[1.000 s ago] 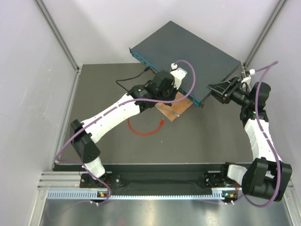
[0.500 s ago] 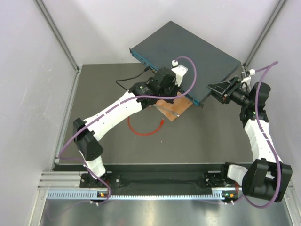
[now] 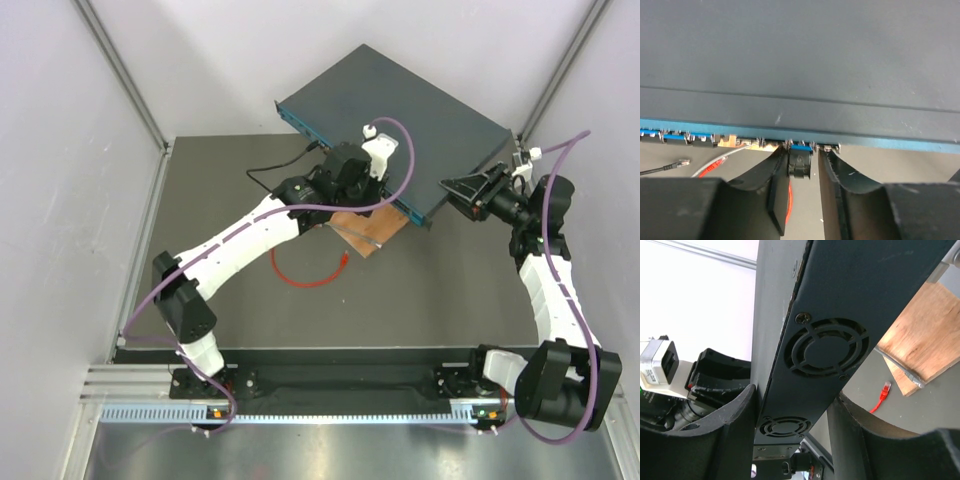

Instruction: Insert the plug into the switch port

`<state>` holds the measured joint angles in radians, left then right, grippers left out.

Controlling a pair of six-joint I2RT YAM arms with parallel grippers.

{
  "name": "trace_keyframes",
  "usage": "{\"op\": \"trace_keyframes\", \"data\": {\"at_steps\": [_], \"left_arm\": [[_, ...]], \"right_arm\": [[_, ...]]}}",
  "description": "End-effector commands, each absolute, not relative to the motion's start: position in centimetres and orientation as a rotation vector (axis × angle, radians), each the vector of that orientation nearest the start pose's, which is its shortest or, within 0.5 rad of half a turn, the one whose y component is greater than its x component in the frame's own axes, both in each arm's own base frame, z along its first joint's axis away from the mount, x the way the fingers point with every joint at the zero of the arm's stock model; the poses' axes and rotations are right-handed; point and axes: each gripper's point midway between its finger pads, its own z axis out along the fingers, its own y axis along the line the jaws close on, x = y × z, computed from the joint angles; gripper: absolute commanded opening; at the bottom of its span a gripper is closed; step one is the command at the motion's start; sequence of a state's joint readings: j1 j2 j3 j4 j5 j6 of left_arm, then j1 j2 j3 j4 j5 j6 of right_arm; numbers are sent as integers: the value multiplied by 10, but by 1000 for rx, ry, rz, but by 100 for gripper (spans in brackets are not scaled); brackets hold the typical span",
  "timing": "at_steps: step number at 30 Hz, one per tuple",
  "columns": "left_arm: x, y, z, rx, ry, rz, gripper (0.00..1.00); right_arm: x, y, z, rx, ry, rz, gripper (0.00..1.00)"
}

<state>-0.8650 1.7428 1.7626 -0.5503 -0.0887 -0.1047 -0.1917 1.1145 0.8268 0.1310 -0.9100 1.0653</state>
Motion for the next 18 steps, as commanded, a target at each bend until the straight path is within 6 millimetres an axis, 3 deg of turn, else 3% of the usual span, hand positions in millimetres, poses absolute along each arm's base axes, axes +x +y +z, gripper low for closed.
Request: {"op": "trace_keyframes", "data": {"at_steps": [1,3,4,6,7,12,15,18], "left_arm": [[329,-373,339,682,1823,-572,34],[322,-363,329,698,1853,-553,38],[318,-356,334,694,1846,-552,39],[309,-348,321,720,1878,-540,46],[304,-343,325,726,1870,-545,48],[292,-324,302,744,1920,-507,49],[294,-326,301,731,1910,-511,37],[300,-337,299,723,1897,-536,16]], "right_arm": [[324,120,313,109,1775,1305,0],[323,119,314,111,1774,1301,0],[324,118,314,114,1775,1300,0],[324,118,313,115,1777,1302,0],[324,117,313,117,1780,1303,0],[325,117,316,109,1773,1299,0],[325,117,316,107,1775,1302,0],[324,117,315,108,1776,1302,0]]}}
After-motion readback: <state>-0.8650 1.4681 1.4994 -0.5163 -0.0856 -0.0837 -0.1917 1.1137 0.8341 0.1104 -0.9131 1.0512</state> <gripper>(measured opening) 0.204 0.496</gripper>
